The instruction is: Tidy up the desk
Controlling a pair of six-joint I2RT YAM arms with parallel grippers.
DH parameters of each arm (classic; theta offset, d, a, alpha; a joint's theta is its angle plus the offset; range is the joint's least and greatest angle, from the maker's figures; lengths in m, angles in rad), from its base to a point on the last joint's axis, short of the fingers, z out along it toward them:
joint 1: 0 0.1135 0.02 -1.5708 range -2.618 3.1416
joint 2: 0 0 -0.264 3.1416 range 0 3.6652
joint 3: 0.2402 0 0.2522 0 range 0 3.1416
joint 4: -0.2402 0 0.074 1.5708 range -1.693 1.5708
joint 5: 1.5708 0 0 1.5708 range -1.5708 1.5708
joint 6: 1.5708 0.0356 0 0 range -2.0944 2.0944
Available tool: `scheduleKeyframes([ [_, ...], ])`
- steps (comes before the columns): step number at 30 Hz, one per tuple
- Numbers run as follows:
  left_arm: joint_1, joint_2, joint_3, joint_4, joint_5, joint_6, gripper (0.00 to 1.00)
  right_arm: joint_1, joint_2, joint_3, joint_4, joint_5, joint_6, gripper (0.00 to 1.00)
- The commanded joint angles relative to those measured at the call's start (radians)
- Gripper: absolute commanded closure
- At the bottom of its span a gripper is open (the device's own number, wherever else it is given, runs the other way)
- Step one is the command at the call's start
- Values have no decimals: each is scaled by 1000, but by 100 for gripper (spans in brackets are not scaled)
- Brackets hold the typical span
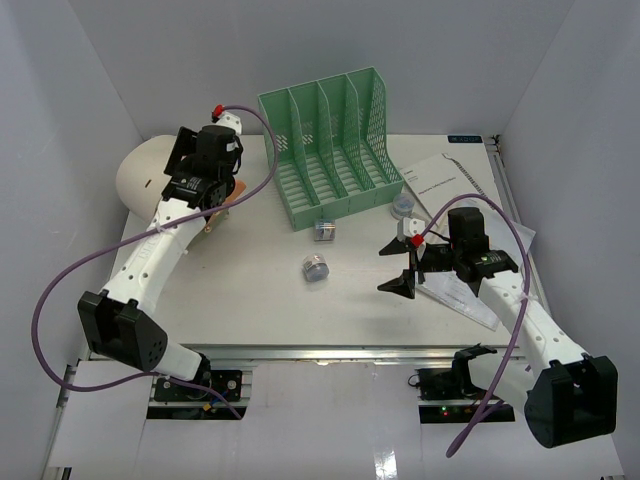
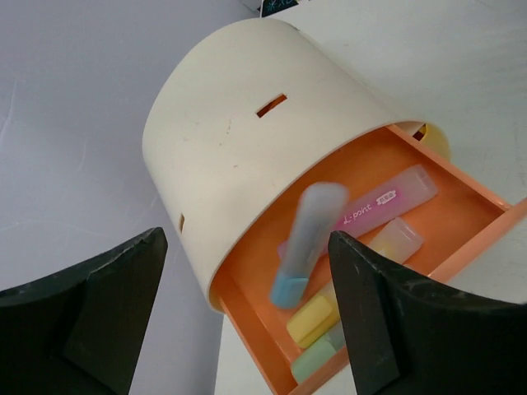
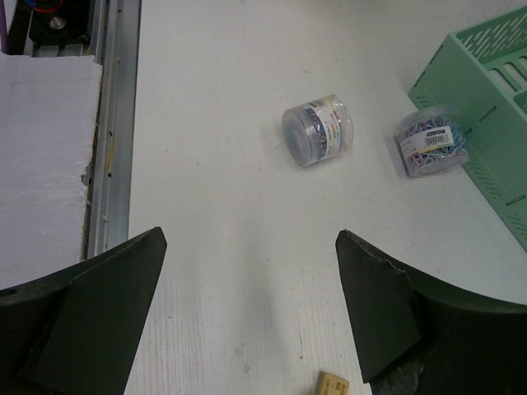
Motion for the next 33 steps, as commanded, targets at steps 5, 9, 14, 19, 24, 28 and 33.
scheduleKeyframes([
  [5,-3,-82,51,-26,101,-80,3,-12,3,0,-13,-27,-19,10],
  [9,-8,-126,96,-90,336,-161,22,-16,8,0,-13,-26,-19,10],
  [14,-7,-171,83,-146,798,-257,77,-19,19,-1,-13,-21,-20,10],
  [19,-6,-166,11,-195,984,-277,90,-27,26,0,-18,-21,-21,10],
  [24,-7,-168,-91,-207,950,-273,96,-29,29,1,-21,-19,-24,10],
  [28,-8,-180,-200,-172,888,-243,95,-33,29,3,-24,-20,-26,10],
  [33,-8,-186,-347,-73,745,-162,94,-35,34,4,-25,-19,-27,10],
])
